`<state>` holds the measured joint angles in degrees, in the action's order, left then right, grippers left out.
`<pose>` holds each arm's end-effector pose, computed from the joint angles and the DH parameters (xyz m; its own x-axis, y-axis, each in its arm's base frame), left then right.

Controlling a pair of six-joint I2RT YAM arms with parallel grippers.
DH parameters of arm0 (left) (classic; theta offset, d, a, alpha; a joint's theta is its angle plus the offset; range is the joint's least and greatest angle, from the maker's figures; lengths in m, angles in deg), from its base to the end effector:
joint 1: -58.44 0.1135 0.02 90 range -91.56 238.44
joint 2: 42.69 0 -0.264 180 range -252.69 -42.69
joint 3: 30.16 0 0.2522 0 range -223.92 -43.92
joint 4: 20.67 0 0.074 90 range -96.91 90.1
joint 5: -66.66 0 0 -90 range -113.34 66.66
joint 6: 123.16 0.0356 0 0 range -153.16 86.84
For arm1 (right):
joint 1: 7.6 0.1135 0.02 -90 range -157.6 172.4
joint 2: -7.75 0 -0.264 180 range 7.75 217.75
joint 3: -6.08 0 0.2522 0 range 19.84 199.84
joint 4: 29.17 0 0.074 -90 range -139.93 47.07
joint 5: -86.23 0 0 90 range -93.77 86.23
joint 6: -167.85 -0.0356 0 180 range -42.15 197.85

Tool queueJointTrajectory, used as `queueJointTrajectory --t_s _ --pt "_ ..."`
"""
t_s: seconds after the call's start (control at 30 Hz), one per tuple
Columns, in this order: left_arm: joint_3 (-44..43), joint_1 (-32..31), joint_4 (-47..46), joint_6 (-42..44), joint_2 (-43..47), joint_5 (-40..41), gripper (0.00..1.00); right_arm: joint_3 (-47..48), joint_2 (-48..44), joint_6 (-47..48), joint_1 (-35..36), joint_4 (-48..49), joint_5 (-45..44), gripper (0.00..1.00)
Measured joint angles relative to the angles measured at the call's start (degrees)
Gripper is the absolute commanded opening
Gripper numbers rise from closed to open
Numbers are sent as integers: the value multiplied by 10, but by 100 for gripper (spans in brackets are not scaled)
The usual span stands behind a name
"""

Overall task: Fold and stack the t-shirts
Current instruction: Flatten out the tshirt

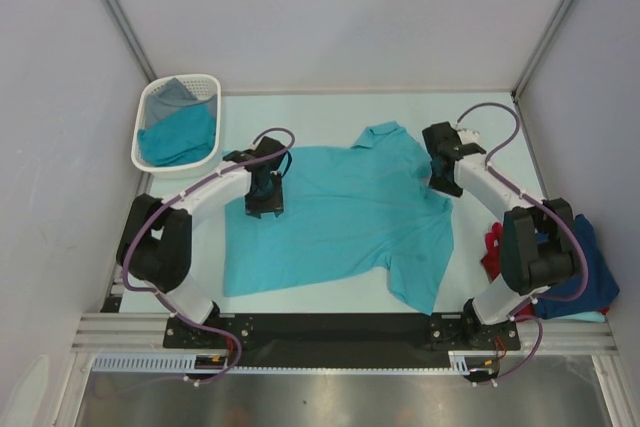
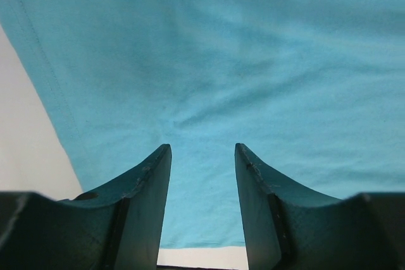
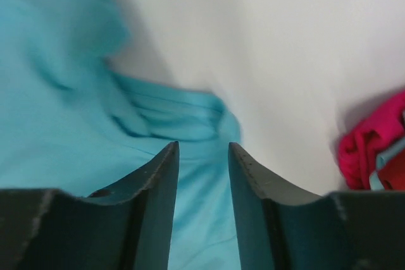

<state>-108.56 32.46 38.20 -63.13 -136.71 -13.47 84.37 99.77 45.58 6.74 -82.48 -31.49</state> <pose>0.2819 -0.1306 0.2038 -0.9454 -0.0868 -0.3142 -0.0945 0.9955 0.0095 0.3097 0.0621 0.2203 -0.7775 0.2891 -0.5585 0.4396 0.8849 -0.1539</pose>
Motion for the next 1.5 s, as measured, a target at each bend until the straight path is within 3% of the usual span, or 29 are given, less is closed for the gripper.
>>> queueJointTrajectory --t_s 0.2,0.63,0.97,1.5 --pt "-16 -15 -3 0 -2 -1 50 154 49 12 27 11 2 52" --pt "-16 -31 -4 -2 0 -6 50 454 343 71 0 -7 45 50" --pt "-16 -31 -4 -9 1 -6 50 487 378 75 -38 -27 69 50" --pt "-16 -40 -4 -15 1 -6 50 489 431 79 -2 -24 88 51"
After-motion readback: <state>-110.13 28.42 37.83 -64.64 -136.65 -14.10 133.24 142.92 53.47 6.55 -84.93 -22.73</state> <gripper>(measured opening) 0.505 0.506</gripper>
